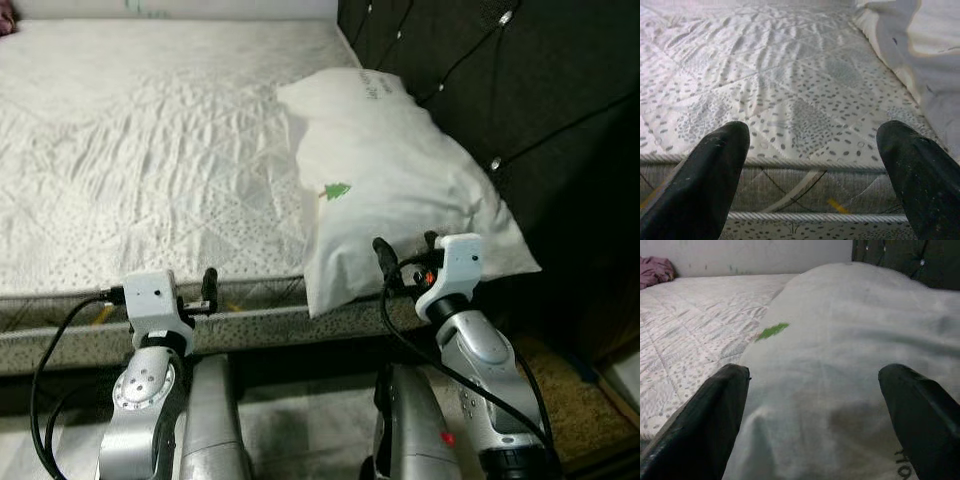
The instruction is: Clean up the room
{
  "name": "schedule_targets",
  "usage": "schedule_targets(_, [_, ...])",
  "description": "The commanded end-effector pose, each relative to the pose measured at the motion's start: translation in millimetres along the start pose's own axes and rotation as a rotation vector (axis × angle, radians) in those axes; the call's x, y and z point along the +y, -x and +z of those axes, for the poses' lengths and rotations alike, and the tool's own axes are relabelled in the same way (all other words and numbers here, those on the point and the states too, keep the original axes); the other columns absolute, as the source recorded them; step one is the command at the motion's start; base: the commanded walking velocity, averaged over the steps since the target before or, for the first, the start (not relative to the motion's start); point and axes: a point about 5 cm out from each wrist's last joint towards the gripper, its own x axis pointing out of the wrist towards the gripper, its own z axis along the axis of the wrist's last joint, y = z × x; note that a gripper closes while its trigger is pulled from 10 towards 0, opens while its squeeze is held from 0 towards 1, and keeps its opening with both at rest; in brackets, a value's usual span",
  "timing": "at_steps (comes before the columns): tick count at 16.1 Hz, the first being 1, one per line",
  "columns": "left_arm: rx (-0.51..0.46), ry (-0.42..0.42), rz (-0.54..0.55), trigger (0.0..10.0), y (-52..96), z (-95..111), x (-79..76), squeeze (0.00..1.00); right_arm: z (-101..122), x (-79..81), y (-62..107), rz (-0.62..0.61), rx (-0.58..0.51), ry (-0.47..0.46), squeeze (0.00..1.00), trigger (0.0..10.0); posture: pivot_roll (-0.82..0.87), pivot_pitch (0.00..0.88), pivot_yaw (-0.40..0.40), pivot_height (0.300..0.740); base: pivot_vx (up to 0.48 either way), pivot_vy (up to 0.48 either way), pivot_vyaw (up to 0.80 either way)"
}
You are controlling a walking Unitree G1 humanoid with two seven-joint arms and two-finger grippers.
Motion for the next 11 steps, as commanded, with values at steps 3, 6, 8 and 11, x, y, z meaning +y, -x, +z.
schedule_targets(3, [0.001, 0.019, 0.002, 10.0, -1.5, -1, -3.3, 0.00, 11, -5.1, -2.7, -0.015, -0.035, 0.002, 0.00, 10.0, 0.03, 0.003, -0.034, 0.608, 0.000, 0.000, 0.00])
schedule_targets(6, [-0.029, 0.054, -0.029, 10.0, -3.0, 4, -6.6, 0.00, 11, -4.8, -4.7, -0.020, -0.036, -0.005, 0.00, 10.0, 0.03, 0.000, -0.033, 0.646, 0.000, 0.000, 0.00])
schedule_targets(8, [-0.045, 0.041, -0.039, 10.0, -7.7, 9, -7.7, 0.00, 14, -5.2, -8.7, -0.021, -0.048, -0.005, 0.00, 10.0, 0.03, 0.000, -0.028, 0.670, 0.000, 0.000, 0.00])
schedule_targets(11, [-0.055, 0.031, -0.043, 10.0, -20.0, 15, -7.7, 0.00, 20, -8.5, -16.8, -0.035, -0.073, -0.005, 0.00, 10.0, 0.02, 0.000, -0.019, 0.708, 0.000, 0.000, 0.00])
